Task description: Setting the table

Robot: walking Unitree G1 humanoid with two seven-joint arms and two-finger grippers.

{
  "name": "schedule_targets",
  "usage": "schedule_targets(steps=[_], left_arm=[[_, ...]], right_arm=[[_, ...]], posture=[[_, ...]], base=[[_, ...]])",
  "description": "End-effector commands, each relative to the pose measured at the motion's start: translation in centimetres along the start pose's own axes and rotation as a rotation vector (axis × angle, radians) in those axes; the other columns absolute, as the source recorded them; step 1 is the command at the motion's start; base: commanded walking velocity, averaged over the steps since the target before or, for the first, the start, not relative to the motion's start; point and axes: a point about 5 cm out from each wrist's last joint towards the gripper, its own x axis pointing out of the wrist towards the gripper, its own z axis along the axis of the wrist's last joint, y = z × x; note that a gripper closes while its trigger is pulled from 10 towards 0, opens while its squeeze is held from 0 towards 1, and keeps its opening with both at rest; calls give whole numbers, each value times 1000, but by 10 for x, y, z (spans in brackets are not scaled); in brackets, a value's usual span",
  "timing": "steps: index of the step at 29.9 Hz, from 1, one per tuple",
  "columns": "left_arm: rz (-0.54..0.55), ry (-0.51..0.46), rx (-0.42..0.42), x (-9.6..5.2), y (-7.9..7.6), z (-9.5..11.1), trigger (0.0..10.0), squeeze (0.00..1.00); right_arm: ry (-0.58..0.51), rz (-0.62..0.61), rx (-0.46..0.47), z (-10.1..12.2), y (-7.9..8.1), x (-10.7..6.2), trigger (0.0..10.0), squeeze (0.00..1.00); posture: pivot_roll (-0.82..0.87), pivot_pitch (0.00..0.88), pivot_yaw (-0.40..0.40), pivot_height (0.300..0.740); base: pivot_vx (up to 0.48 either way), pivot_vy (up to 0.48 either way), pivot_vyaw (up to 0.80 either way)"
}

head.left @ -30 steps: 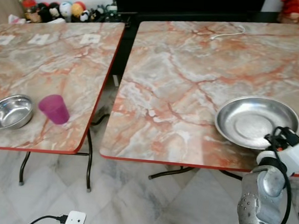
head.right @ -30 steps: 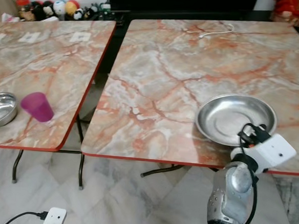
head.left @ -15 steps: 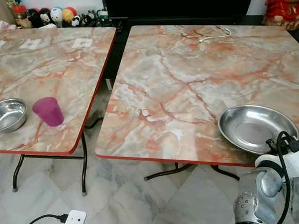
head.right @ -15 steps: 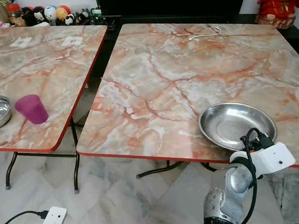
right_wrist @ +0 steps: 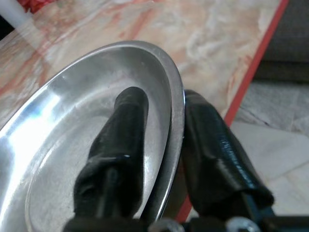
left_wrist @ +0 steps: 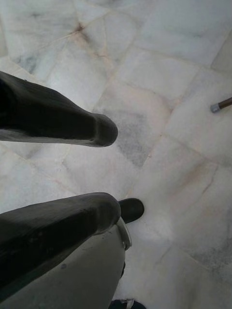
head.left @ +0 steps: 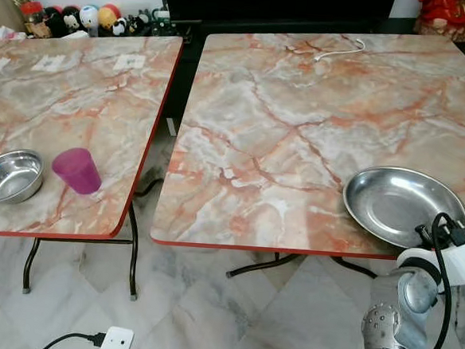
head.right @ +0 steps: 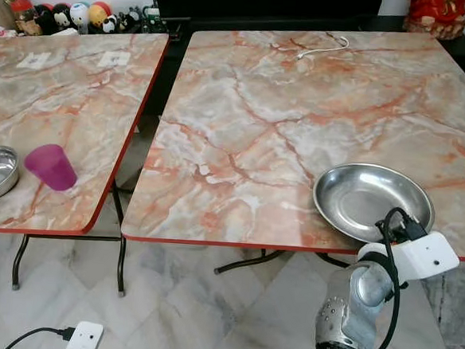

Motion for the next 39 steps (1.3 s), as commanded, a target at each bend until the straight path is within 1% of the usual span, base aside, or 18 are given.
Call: schedule_targets(steps=[1,6,8,10,16,17,20,21,22,23,27,30,32,36,39], left_arm=[[7,30,19,-2,5,-7,10000,0],[6,30,25,-2,6,-7,10000,0],[4,30,29,-2,6,-7,10000,0],[2,31,32,-2,5,-7,10000,0],[-1,32,36,-2,5,-7,10000,0],[-3,33,38,-2,5,-6,10000,0],[-4,33,40,-2,5,-6,10000,0],[-5,33,38,-2,5,-6,10000,0],[-5,33,38,-2,5,-6,10000,0],[-6,32,36,-2,5,-6,10000,0],[-9,33,36,-1,4,-6,10000,0],[-10,33,34,-2,4,-6,10000,0],[-11,33,32,-2,4,-7,10000,0],[-9,28,24,-2,4,-7,10000,0],[-7,29,27,-2,4,-8,10000,0]], right_arm=[[17,-33,22,-4,-4,1,10000,620],[10,-28,27,-3,-1,3,10000,612],[10,-23,23,-4,1,3,10000,569],[10,-22,28,-4,2,3,10000,557],[-7,-5,24,-3,6,4,10000,545],[-13,-8,30,-1,7,8,10000,494],[-24,-6,34,1,9,10,10000,486],[-30,-5,31,2,9,11,10000,184],[-30,-5,31,2,9,11,10000,184],[-40,-7,28,3,9,12,10000,0],[-73,-28,-7,5,6,12,10000,0],[-80,-57,-13,5,0,10,10000,0],[-91,-54,-25,6,-1,9,10000,0],[-185,31,-116,18,3,-1,10000,0],[-223,89,-180,21,6,-6,10000,0]], posture=[[-124,131,80,740],[-121,128,82,740],[-123,128,84,740],[-119,126,86,740],[-119,124,88,740],[-119,122,87,740],[-119,122,88,740],[-115,120,86,740],[-115,120,86,740],[-117,120,85,740],[-120,119,86,740],[-118,118,84,740],[-117,116,82,740],[-120,106,79,740],[-121,99,79,740]], base=[[0,0,0],[0,0,0],[0,0,0],[0,0,0],[0,0,0],[0,0,0],[0,0,0],[0,0,0],[0,0,0],[0,0,0],[0,0,0],[0,0,0],[0,0,0],[0,0,0],[0,0,0]])
